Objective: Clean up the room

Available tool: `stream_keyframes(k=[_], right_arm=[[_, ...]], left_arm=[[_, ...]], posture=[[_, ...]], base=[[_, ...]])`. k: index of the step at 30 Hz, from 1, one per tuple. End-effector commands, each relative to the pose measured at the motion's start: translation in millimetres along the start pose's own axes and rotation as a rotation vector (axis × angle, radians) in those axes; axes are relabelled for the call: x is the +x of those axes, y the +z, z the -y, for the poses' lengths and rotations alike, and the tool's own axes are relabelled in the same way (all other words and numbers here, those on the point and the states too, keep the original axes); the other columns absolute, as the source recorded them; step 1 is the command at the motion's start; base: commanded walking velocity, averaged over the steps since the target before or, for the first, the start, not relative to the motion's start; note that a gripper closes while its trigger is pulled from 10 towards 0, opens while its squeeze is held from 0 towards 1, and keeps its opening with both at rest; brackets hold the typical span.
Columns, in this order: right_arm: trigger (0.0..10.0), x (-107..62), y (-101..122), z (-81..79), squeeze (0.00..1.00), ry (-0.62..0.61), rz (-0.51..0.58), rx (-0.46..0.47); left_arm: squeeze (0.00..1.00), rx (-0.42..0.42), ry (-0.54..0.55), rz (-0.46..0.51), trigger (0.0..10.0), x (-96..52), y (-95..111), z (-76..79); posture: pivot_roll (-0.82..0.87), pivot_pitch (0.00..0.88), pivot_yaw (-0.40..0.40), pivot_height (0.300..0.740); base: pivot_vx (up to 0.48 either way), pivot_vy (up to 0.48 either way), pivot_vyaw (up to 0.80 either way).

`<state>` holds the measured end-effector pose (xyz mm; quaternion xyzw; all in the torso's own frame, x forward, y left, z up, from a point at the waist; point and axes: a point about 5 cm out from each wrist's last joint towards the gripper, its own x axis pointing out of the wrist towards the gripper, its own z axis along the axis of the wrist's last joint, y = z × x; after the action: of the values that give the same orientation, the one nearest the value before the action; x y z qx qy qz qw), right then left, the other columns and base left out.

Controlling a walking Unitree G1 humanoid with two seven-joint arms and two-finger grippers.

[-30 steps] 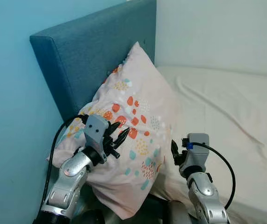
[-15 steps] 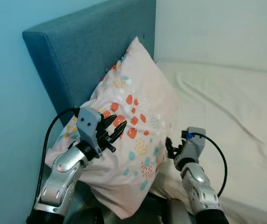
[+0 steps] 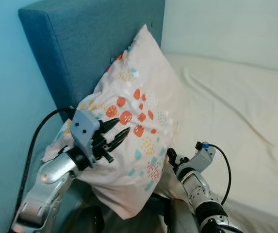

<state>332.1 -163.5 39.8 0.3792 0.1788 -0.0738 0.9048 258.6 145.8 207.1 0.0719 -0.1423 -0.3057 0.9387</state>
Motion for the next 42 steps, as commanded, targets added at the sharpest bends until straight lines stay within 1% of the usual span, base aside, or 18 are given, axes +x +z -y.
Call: stream_keyframes(k=[1,3,4,5,6,8,12,13,14,16,17,21,23,24,25,26,33,42], right_arm=[[10.0,0.9,-8.0,-2.1,1.00,0.011,-0.039,0.053],[10.0,1.9,-9.3,-3.0,1.00,0.020,-0.053,0.084],[10.0,3.9,-10.2,-6.4,1.00,0.043,-0.074,0.150],[10.0,3.9,-10.2,-6.4,1.00,0.043,-0.074,0.150],[10.0,4.9,-10.4,-10.3,1.00,0.067,-0.085,0.186],[10.0,5.6,-10.5,-13.0,1.00,0.083,-0.091,0.208],[10.0,9.8,-10.5,-35.5,1.00,0.172,-0.145,0.231],[10.0,9.8,-10.5,-35.5,1.00,0.172,-0.145,0.231],[10.0,11.6,-9.1,-44.1,0.45,0.187,-0.154,0.225],[10.0,12.3,-8.3,-47.0,0.45,0.191,-0.155,0.226],[10.0,13.3,-5.9,-51.9,0.00,0.206,-0.151,0.249],[10.0,15.4,1.1,-63.4,0.00,0.252,-0.135,0.295],[10.0,15.6,2.5,-64.9,0.00,0.260,-0.130,0.305],[2.7,15.8,3.5,-65.4,0.00,0.263,-0.125,0.307],[0.5,15.9,4.3,-65.3,0.00,0.266,-0.122,0.308],[0.0,15.7,4.8,-64.0,0.00,0.268,-0.120,0.309],[0.0,15.0,5.4,-56.2,0.00,0.258,-0.109,0.310],[0.0,14.3,6.6,-49.6,0.00,0.252,-0.086,0.325]], left_arm=[[0.00,0.006,0.009,-0.021,10.0,-6.9,1.5,-3.7],[0.00,0.011,0.018,-0.035,10.0,-11.9,2.0,-6.7],[0.00,0.022,0.029,-0.057,10.0,-17.2,3.4,-9.4],[0.00,0.022,0.029,-0.057,10.0,-17.2,3.4,-9.4],[0.00,0.029,0.036,-0.063,10.0,-18.5,3.9,-10.0],[0.00,0.032,0.040,-0.067,10.0,-19.1,4.4,-10.0],[0.00,0.041,0.058,-0.077,10.0,-22.3,6.7,-10.9],[0.00,0.041,0.058,-0.077,10.0,-22.3,6.7,-10.9],[0.00,0.046,0.062,-0.080,10.0,-23.9,8.0,-12.2],[0.00,0.048,0.063,-0.081,10.0,-24.5,8.6,-12.6],[0.00,0.049,0.060,-0.083,10.0,-25.3,9.2,-12.7],[0.00,0.057,0.052,-0.091,10.0,-26.6,10.1,-12.6],[0.00,0.065,0.050,-0.095,10.0,-27.1,9.7,-12.5],[0.00,0.071,0.049,-0.099,10.0,-27.6,9.0,-12.4],[0.00,0.079,0.049,-0.103,10.0,-28.0,8.5,-12.3],[0.00,0.084,0.050,-0.107,10.0,-28.5,7.6,-12.1],[0.00,0.099,0.049,-0.117,10.0,-29.0,5.3,-11.7],[0.00,0.109,0.046,-0.115,10.0,-24.0,3.5,-13.9]], posture=[[0.12,0.220,-0.026,0.576],[0.14,0.231,-0.032,0.576],[0.15,0.242,-0.037,0.576],[0.15,0.242,-0.037,0.576],[0.16,0.246,-0.039,0.576],[0.16,0.246,-0.039,0.576],[0.18,0.252,-0.042,0.576],[0.18,0.252,-0.042,0.576],[0.19,0.254,-0.042,0.576],[0.19,0.254,-0.042,0.576],[0.19,0.251,-0.043,0.576],[0.19,0.247,-0.045,0.576],[0.19,0.243,-0.047,0.576],[0.19,0.240,-0.047,0.576],[0.19,0.240,-0.047,0.576],[0.19,0.236,-0.048,0.576],[0.18,0.231,-0.042,0.576],[0.18,0.221,-0.025,0.576]], base=[[0.000,0.000,0.00],[0.000,0.000,0.00],[0.000,0.000,0.00],[0.000,0.000,0.00],[0.000,0.000,0.00],[0.000,0.000,0.00],[0.000,0.000,0.00],[0.000,0.000,0.00],[0.000,0.000,0.00],[0.000,0.000,0.00],[0.000,0.000,0.00],[0.000,0.000,0.00],[0.000,0.000,0.00],[0.000,0.000,0.00],[0.000,0.000,0.00],[0.000,0.000,0.00],[0.000,0.000,0.00],[0.000,0.000,0.00]])
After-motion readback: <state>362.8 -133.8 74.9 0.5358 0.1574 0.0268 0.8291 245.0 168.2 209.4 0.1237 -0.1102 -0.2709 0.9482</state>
